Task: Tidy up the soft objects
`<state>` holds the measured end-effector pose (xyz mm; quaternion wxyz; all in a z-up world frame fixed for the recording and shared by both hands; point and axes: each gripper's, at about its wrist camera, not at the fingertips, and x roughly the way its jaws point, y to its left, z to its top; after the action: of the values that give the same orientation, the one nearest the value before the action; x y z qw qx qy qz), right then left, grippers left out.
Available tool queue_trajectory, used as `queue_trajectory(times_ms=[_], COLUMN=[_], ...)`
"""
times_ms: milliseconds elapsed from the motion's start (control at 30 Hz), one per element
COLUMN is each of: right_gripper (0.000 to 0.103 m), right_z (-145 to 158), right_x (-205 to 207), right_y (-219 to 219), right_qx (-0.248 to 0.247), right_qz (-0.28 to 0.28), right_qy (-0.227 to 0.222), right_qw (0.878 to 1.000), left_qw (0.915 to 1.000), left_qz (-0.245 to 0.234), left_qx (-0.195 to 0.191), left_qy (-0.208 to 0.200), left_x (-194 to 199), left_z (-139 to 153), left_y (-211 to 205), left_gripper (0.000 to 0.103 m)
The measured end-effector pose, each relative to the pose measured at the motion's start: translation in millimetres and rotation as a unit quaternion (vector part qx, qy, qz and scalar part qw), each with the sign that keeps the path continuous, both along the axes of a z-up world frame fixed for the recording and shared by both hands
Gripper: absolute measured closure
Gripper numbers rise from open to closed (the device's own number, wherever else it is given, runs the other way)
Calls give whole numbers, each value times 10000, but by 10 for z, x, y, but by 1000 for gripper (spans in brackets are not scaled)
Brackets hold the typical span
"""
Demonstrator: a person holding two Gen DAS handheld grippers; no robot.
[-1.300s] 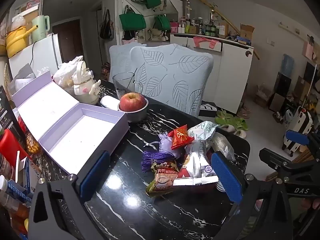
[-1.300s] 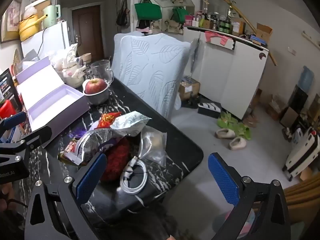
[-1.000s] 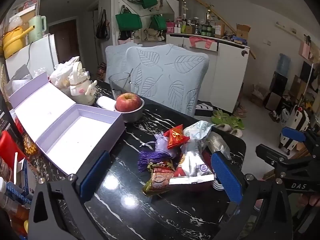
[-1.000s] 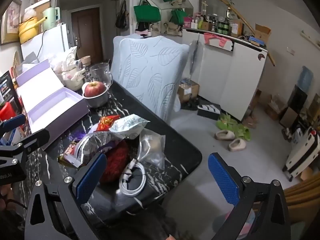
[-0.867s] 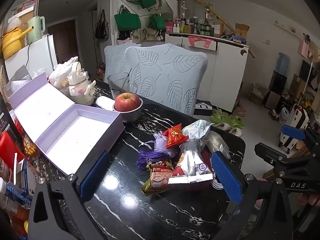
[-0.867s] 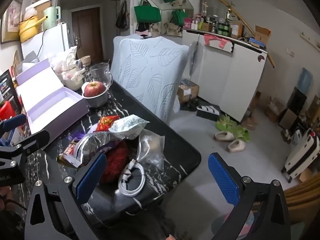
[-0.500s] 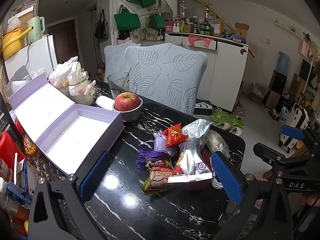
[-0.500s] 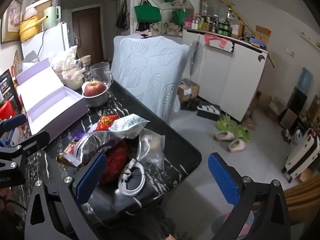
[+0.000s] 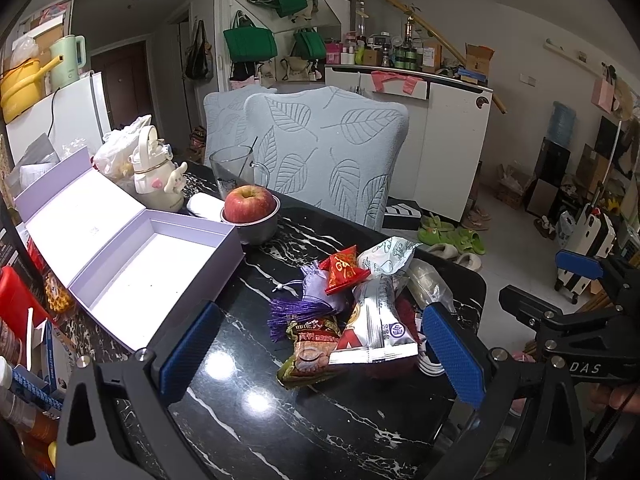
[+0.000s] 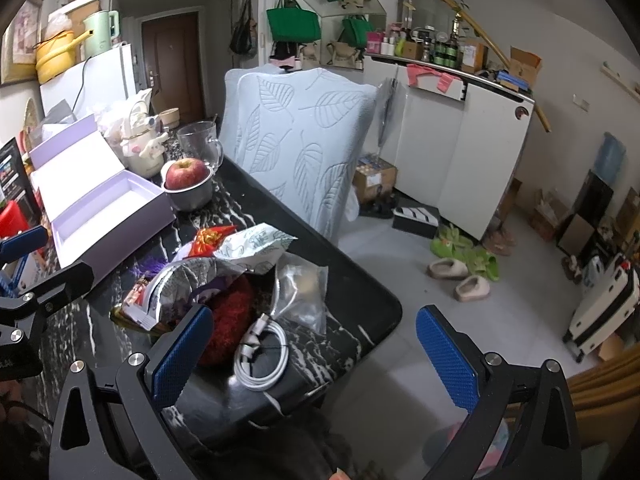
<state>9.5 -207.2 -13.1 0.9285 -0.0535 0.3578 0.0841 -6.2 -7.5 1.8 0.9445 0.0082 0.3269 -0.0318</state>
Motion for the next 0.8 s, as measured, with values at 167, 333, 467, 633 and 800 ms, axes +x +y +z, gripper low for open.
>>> queue_trajectory(times_ms=[167,333,467,633,800], right_gripper=[0,0,0,0,0], right_z=[3,-18,-17,-23,-15], right_x=[1,8,3,3,-10], right_y=[-2,-26,-33,-35,-40], right_qx=[-1,17,16,50,65], right_qz=[1,-9,-10,-20,-37], right_qy=[6,47,31,71,79], right_qw=[10000,10000,10000,10000,9999], left_qw=[10000,10000,10000,10000,10000], left_qz=[-15,-15,-23,-29,-60], left_qx=[-1,1,2,-4,-21], left_qy=[-7,-20,-17,-21,-29], left_x=[-4,-13,-13,-18,-39], left_z=[-3,1,8,10,29], left_y=[-10,-24,-28,-36,-48], left_gripper=[0,0,0,0,0])
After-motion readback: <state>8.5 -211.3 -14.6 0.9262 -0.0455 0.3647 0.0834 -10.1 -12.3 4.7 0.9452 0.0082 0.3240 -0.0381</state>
